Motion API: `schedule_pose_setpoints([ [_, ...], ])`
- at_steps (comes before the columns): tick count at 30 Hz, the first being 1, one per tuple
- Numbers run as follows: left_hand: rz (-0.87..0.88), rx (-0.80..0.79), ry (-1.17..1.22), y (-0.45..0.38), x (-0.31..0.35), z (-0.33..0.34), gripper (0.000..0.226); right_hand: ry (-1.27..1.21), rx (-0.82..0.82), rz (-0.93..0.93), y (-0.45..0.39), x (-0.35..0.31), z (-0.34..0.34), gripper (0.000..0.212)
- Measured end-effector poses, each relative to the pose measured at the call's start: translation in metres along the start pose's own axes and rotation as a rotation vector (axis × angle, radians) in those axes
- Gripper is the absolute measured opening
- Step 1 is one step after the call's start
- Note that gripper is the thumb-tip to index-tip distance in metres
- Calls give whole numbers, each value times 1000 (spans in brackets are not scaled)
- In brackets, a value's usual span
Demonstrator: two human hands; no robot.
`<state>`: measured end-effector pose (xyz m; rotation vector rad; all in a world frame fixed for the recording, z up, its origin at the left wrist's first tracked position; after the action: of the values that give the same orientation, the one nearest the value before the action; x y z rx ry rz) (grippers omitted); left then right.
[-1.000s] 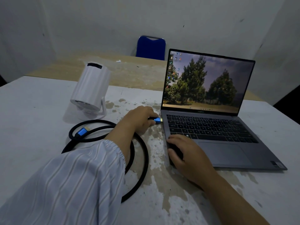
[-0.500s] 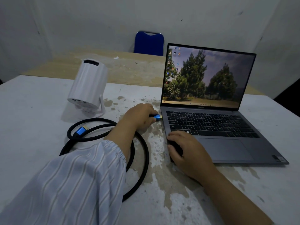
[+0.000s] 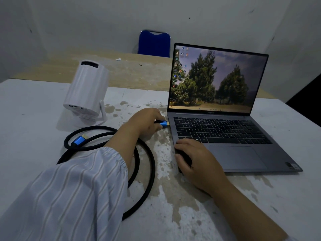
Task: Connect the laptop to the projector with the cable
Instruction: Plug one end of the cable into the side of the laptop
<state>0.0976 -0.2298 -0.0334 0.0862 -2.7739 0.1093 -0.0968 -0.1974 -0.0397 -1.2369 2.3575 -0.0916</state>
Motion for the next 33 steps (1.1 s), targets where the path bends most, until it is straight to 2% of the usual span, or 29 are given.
schedule_pose_setpoints([
  [4,13,-26,51,-2,-2,-1,34,10,-3,-9,-1,0,1,29],
  [10,13,-35,81,-2,-4,-1,34,183,-92,44,-1,6,10,51],
  [21,-11,54,164,1,-4,-3,32,186,-153,60,-1,7,11,52],
  [28,-27,27,196,-1,0,-3,32,181,-155,64,-1,6,12,52],
  [33,-1,4,129,-3,3,-4,33,179,-156,65,-3,4,13,52],
])
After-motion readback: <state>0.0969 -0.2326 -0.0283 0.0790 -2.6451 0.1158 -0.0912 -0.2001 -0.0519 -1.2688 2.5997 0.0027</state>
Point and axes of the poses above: each hand's wrist, its own y-axis away from the middle knuckle, its own z-axis out of the palm, x = y × z, the point moved 3 cm from there along -y, towards the middle knuckle, and after that the axes turned 4 degrees about -x, right-handed, at the moved point
